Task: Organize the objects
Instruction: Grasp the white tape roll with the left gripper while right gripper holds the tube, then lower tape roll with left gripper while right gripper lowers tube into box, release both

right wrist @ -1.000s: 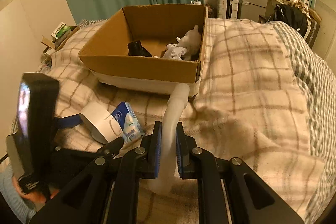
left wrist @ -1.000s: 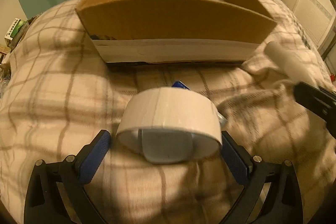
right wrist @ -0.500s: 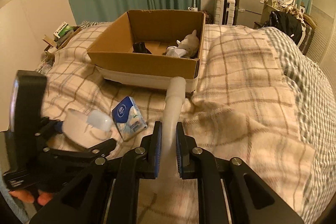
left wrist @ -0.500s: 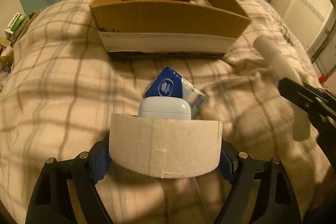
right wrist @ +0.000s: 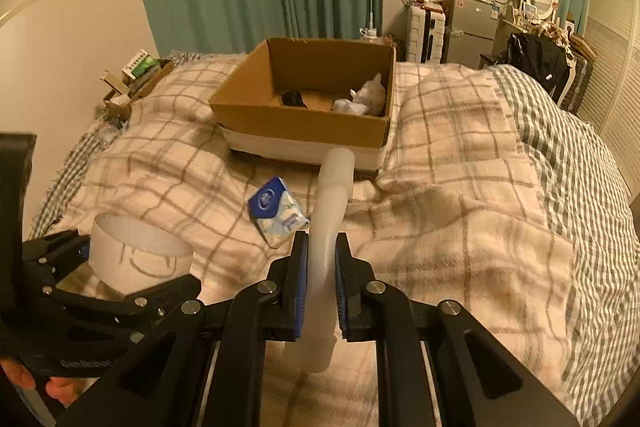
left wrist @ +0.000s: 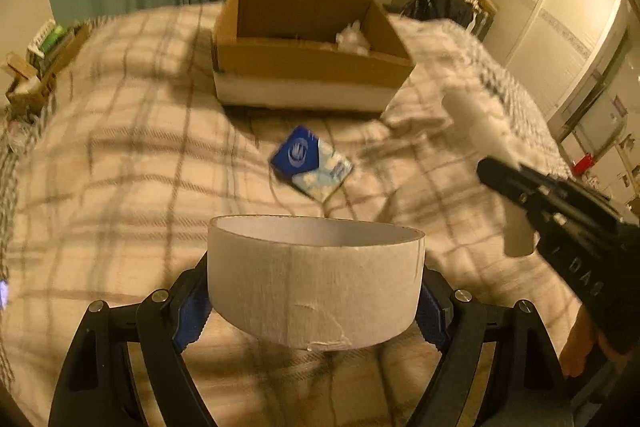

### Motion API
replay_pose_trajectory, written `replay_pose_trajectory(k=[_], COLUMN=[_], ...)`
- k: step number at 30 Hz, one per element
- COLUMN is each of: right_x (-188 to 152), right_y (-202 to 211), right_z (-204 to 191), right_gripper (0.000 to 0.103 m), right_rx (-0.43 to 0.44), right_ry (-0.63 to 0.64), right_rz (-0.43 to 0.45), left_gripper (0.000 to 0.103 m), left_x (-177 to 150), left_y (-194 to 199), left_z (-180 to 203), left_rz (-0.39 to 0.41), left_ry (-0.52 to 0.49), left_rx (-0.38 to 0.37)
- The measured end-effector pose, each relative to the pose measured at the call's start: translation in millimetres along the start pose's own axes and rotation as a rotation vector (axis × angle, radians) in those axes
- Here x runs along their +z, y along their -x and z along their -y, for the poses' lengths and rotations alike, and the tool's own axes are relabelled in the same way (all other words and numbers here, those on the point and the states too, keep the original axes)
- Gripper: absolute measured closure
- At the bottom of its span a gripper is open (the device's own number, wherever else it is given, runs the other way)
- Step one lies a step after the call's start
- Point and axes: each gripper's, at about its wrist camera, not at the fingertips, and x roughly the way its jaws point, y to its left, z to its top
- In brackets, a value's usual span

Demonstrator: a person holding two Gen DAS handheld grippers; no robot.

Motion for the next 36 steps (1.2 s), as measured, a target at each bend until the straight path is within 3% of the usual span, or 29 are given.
replay_pose_trajectory(k=[9,19,26,36], right_x=[28,96,157,209], right_y=[43,60,32,-52], right_z=[-18,-29,-24,-5], right_gripper=[0.091,0.092,0.092,0.092], right_rx=[-0.004,-0.001,0.009,-0.014], right_ry=[0.070,0.156,0.179,0.205], right_rz=[0.098,0.204,0.233,0.187], left_gripper=[0.018,0.018,0.018,0.018], left_x=[38,115,175,235], left_y=[44,64,45,-30], left_z=[0,-2,-12,-31], left_rz=[0.116,0.241,0.297,0.297], left_ry=[-0.015,-0.058,-0.058,-0.063], left_rx=[0.006,0.048,0.084,0.130])
